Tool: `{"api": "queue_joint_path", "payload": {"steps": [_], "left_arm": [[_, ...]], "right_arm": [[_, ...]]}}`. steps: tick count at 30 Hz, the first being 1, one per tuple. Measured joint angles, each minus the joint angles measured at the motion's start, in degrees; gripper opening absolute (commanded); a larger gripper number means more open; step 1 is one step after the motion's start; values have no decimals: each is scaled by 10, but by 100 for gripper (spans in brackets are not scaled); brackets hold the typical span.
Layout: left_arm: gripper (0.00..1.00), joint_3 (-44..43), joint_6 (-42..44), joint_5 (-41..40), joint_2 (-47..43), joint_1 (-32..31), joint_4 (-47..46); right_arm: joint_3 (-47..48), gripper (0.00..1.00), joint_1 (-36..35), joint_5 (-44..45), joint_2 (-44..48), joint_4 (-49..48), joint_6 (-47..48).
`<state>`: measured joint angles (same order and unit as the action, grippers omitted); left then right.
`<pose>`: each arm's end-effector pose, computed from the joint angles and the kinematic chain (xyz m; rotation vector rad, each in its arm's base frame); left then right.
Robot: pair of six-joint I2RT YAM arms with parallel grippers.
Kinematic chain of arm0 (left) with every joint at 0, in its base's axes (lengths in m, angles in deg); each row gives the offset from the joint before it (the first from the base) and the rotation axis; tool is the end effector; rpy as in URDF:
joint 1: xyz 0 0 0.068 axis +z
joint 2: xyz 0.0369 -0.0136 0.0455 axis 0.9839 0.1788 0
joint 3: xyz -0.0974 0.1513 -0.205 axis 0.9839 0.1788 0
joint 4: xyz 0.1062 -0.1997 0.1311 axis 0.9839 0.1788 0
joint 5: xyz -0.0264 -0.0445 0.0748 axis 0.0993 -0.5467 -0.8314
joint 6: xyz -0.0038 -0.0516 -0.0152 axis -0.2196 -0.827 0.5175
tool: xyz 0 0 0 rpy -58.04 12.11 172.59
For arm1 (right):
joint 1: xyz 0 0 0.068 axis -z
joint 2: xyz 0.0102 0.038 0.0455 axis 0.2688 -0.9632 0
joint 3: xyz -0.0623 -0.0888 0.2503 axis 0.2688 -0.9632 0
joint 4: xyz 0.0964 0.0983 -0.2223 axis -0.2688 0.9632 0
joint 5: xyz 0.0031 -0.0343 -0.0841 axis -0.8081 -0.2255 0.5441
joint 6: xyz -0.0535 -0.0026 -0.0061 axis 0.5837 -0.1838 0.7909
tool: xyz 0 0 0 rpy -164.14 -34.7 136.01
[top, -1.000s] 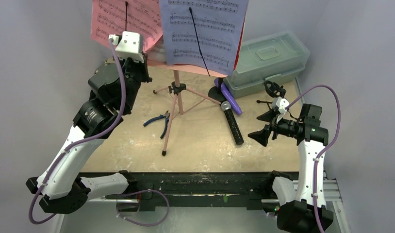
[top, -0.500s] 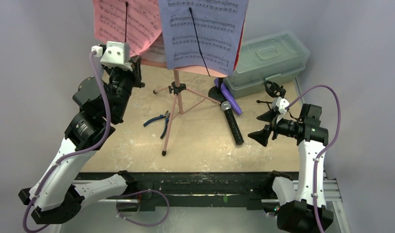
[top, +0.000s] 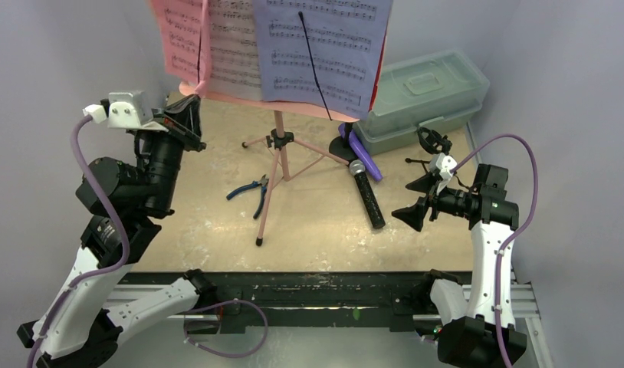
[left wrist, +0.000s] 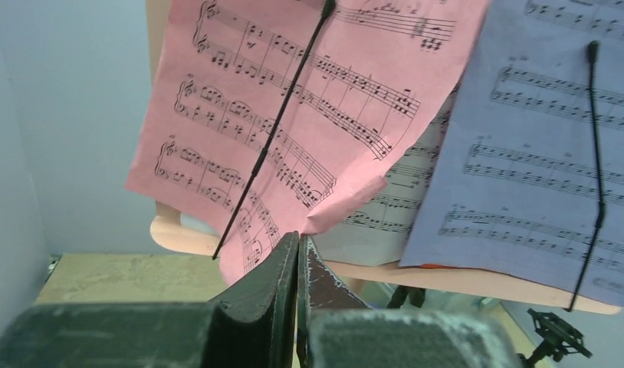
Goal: Pack up the instrument practice props
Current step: Pick up the sheet music from the music stand.
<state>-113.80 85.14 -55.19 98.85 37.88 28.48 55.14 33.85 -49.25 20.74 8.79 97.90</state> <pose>0.0986 -0.0617 0.5274 -0.1084 1.2821 -0.3328 0.1494 -0.0144 0.3074 -0.8935 1.7320 0.7609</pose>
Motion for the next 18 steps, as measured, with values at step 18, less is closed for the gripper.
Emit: {"api": "queue_joint_path", "payload": {"steps": [18], "left_arm": [[0,47,-6,251,4,0,-11]], "right_arm": [[0,99,0,0,0,4,7]]}}
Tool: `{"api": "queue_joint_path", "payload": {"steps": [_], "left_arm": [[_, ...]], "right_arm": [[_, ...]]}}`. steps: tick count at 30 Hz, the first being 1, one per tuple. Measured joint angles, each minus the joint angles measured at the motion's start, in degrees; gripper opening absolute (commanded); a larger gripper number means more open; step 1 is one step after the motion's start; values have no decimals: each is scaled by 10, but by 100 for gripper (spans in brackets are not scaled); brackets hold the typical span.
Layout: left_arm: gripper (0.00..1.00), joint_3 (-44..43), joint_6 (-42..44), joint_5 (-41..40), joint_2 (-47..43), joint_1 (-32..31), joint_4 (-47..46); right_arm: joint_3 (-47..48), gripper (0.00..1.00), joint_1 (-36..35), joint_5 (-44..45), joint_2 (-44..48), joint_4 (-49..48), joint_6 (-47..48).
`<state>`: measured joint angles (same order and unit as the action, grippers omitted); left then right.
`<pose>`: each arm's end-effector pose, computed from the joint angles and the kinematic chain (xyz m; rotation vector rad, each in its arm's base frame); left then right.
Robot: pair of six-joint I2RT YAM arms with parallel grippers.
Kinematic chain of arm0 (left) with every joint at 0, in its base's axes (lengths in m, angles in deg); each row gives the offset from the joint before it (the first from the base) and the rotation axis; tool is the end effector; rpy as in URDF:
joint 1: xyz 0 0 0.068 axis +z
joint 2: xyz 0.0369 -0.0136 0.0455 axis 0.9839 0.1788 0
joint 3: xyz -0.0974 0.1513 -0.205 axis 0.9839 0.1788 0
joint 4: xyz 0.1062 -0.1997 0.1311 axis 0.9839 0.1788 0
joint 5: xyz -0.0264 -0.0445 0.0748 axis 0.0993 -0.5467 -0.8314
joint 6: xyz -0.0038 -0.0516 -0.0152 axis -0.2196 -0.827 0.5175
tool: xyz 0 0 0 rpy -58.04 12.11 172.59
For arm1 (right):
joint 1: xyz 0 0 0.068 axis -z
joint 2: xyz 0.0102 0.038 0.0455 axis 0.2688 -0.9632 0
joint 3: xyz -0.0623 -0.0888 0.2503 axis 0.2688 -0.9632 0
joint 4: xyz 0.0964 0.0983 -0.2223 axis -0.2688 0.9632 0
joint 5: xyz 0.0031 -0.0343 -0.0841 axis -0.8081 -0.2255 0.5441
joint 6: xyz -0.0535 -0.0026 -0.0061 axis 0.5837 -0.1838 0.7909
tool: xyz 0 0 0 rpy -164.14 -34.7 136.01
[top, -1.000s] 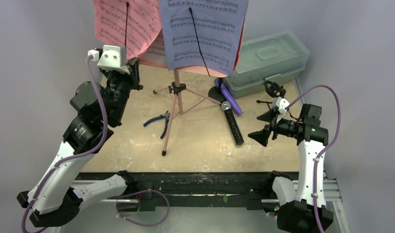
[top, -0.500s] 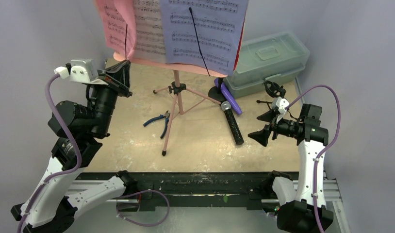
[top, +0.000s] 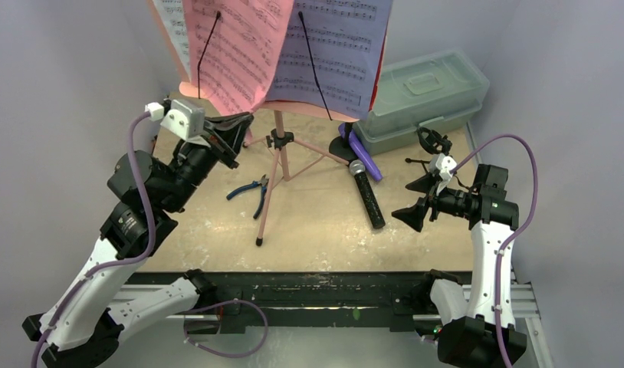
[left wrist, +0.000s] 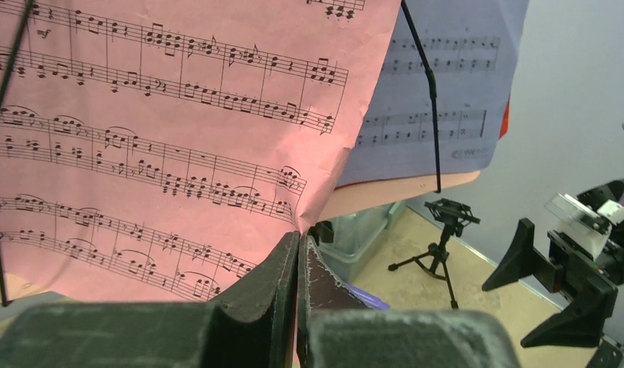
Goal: Pack up the instrument practice props
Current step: Pick up the sheet music from the music stand.
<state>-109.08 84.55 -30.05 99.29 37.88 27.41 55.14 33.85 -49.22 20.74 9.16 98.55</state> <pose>0.1075 -0.0890 0.5069 0.2886 1.2841 -0.5996 0.1490 -0.0143 0.3071 -0.8997 1.7303 0.7581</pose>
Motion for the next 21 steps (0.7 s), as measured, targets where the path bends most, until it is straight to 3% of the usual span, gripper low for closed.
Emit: {"api": "queue_joint_path", "payload": {"steps": [14,21], "left_arm": [[0,80,-61,148,11,0,-30],[0,175,-126,209,-10,0,-81]], "right_arm": [[0,99,0,0,0,17,19],[15,99,0,-20,-27,104,122]]}}
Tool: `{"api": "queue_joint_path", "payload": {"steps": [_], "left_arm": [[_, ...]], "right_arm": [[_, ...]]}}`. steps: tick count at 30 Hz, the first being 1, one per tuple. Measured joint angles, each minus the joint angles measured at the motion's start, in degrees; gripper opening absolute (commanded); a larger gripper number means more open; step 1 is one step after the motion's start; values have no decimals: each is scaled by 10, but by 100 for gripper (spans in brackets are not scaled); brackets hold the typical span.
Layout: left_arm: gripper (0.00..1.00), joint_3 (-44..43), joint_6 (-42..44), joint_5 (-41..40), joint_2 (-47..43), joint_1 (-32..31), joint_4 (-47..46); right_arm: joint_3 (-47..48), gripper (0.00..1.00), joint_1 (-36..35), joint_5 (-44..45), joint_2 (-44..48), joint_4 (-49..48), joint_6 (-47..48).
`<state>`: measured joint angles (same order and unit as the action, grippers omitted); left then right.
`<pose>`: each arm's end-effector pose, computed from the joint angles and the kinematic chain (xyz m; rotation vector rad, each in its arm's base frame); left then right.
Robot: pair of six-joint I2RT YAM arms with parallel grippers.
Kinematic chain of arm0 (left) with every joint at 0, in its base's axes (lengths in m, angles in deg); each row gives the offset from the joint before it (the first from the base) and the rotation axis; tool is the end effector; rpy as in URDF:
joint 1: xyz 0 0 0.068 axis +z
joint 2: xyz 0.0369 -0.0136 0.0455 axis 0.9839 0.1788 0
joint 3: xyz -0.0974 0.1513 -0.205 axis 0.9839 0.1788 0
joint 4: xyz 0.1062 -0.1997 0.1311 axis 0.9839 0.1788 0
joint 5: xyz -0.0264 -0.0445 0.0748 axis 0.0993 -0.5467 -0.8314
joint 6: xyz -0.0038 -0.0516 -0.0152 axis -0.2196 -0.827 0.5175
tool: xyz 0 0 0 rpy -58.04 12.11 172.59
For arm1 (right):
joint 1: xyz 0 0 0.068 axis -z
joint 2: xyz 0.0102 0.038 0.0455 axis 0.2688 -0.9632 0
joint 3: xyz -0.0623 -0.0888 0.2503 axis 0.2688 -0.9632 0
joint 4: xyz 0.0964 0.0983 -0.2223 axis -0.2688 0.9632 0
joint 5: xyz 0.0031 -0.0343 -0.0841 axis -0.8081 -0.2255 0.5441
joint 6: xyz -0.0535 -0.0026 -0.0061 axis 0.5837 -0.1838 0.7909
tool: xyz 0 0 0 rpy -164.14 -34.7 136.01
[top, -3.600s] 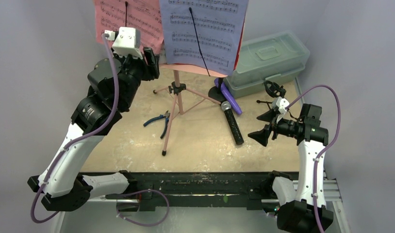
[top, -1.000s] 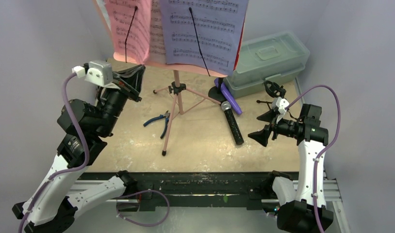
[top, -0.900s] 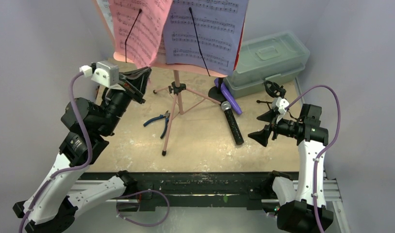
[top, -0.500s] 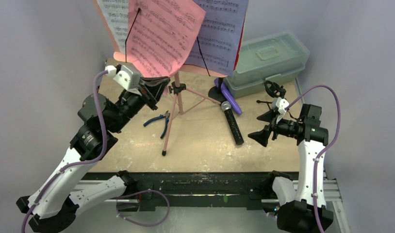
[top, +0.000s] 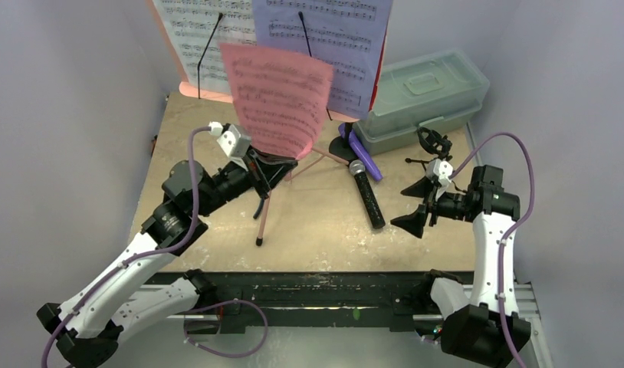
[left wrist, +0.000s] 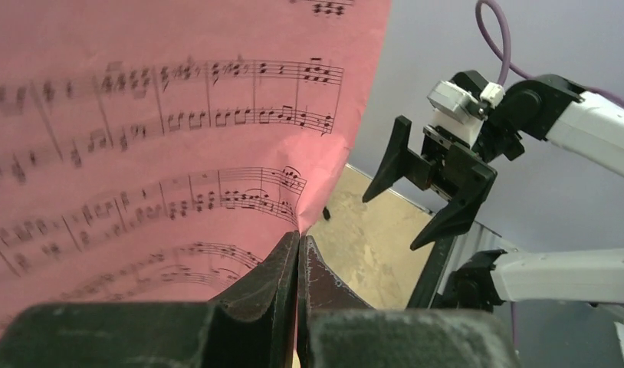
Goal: Pack up the instrument practice props
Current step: Pick up the sheet music from the music stand.
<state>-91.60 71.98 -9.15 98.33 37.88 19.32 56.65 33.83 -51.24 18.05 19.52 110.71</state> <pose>0.1280 -0.1246 0.4273 0.4975 1.4342 -0.9931 0.1445 -0.0123 0.3026 -0.9763 1.7061 0.8112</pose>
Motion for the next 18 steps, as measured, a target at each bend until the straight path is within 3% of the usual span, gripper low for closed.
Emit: {"api": "queue_joint_path", "payload": {"steps": [4,11,18], "left_arm": [[0,54,-39,21,-4,0,-32],[0,153,-105,31,0,-21,-113],[0,233,-149,-12,95,-115,-240]], "right_arm": [[17,99,-11,-21,-33,66,76],[32,99,-61,-41,-42,99,112],[32,99,-90,-40,-124,102,119]]}}
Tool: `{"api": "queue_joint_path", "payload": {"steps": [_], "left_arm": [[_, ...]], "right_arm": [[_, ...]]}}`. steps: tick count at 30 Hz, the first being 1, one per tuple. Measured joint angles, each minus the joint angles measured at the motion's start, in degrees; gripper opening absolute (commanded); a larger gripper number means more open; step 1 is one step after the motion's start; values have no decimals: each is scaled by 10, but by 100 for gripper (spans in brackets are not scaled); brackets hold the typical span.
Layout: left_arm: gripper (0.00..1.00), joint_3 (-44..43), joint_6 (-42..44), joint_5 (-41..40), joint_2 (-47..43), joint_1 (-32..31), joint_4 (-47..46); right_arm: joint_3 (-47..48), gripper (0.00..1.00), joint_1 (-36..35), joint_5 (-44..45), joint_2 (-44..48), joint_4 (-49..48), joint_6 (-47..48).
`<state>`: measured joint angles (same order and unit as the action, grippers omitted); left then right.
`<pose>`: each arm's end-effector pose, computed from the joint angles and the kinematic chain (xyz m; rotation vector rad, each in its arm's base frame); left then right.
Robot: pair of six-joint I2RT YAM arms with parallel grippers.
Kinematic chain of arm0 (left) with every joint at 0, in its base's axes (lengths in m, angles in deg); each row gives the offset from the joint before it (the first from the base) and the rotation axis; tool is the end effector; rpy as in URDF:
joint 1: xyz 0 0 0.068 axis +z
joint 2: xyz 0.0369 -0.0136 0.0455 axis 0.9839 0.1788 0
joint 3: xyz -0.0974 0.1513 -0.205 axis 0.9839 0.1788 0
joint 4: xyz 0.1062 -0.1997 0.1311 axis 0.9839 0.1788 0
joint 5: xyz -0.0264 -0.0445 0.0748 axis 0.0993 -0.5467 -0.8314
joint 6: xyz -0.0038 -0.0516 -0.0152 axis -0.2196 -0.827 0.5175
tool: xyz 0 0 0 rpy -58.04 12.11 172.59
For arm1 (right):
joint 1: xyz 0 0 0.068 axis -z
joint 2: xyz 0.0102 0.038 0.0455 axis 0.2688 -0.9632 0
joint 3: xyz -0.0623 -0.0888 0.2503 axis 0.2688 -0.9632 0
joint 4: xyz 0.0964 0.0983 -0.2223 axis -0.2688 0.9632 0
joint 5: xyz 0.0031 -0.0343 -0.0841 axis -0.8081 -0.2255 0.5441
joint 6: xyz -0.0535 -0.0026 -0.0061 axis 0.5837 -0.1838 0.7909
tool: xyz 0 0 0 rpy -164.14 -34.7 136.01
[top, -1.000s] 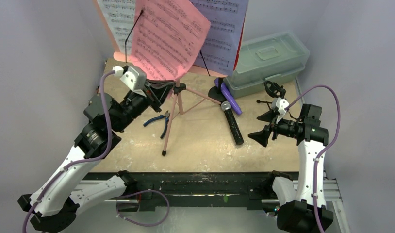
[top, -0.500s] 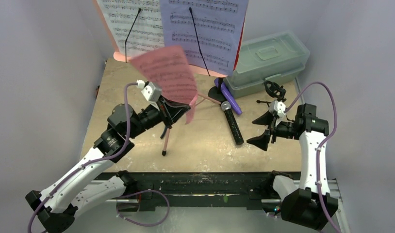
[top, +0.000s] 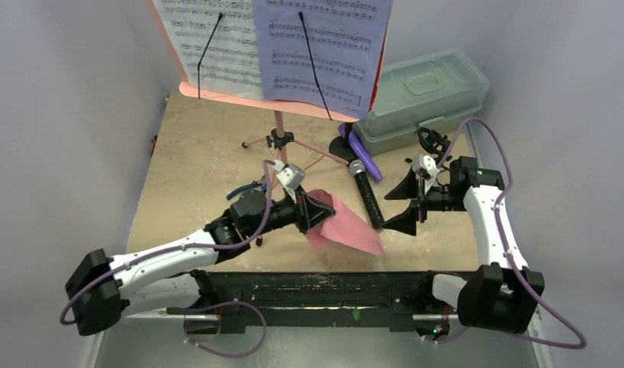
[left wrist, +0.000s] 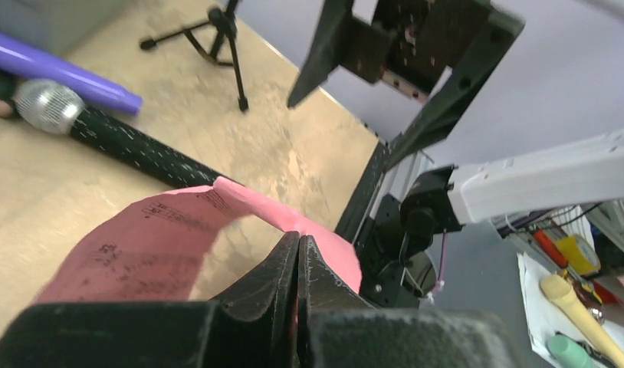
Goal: Pack up the instrument practice props
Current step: Pick up the sheet music from the music stand.
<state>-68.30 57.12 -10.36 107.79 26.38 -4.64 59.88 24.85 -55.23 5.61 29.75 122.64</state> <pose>0.1344 -0.1919 0.2965 0.4794 1.6862 -1.2873 0.1712 0.0068 0.2875 -1.0968 1.6660 1.1073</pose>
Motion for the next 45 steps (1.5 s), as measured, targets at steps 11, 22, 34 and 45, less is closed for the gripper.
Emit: {"api": "queue_joint_path", "payload": {"steps": [11,22,34,45], "left_arm": [[0,0,-72,-165,140,-68,-101],[0,-78,-191,-285,229,-83,-137],[0,-89,-217,-297,240,-91,-145],[14,-71,-221,-303,229,-91,-155]], "right_arm": [[-1,99,-15,4,18,-16,-7],[-61,99,-110,132,137,-261,-222],[-107,64,-194,290,144,-464,-333],[-132,0,-209,349,176,-525,-376]]}}
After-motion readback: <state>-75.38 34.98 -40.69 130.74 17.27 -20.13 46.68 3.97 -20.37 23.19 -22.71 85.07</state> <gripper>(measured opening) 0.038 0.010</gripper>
